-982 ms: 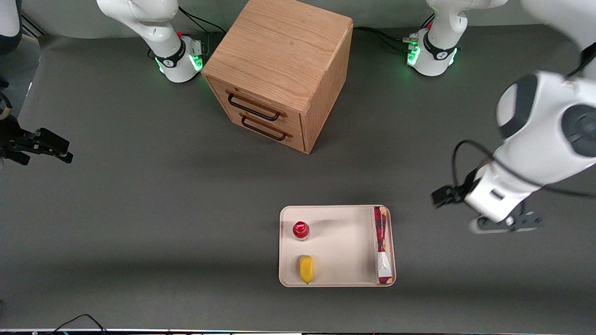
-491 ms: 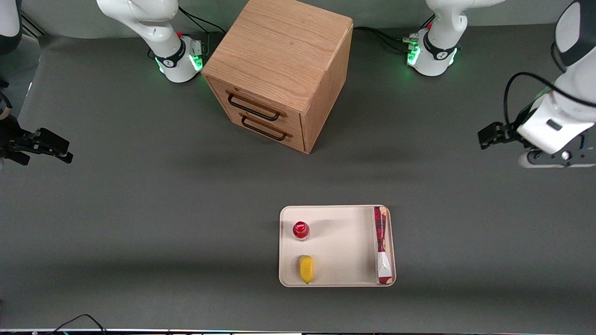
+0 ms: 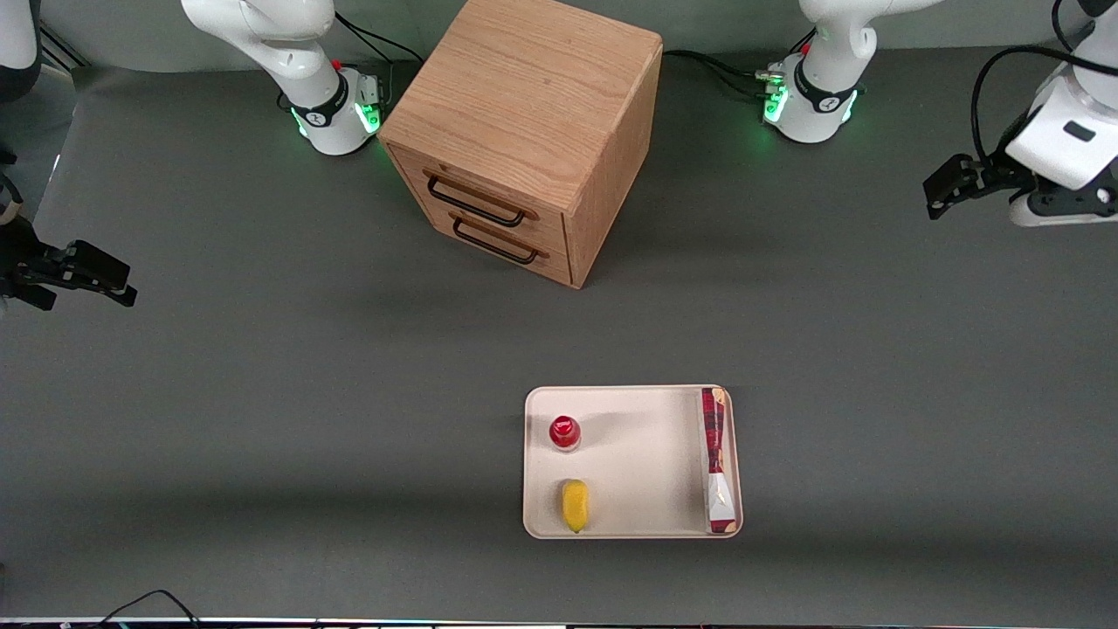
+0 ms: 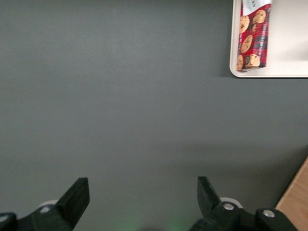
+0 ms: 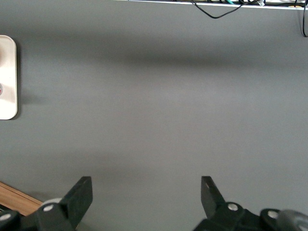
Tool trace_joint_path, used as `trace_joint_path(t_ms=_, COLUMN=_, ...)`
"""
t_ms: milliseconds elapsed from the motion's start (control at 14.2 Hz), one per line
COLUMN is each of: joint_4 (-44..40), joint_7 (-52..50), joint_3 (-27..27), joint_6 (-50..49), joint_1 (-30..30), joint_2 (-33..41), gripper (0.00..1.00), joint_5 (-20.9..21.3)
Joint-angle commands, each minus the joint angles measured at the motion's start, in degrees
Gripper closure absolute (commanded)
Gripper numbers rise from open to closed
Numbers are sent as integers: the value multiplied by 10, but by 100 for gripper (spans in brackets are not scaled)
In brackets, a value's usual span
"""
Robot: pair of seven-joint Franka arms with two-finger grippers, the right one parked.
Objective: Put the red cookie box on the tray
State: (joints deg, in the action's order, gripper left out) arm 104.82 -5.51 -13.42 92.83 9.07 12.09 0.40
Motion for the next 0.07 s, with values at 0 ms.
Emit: trace_joint_path(t_ms=0, joint_4=23, joint_7=11, joint_3=-4, joint_6=13, joint_1=9, joint_2=23, gripper=0, joint_5=-20)
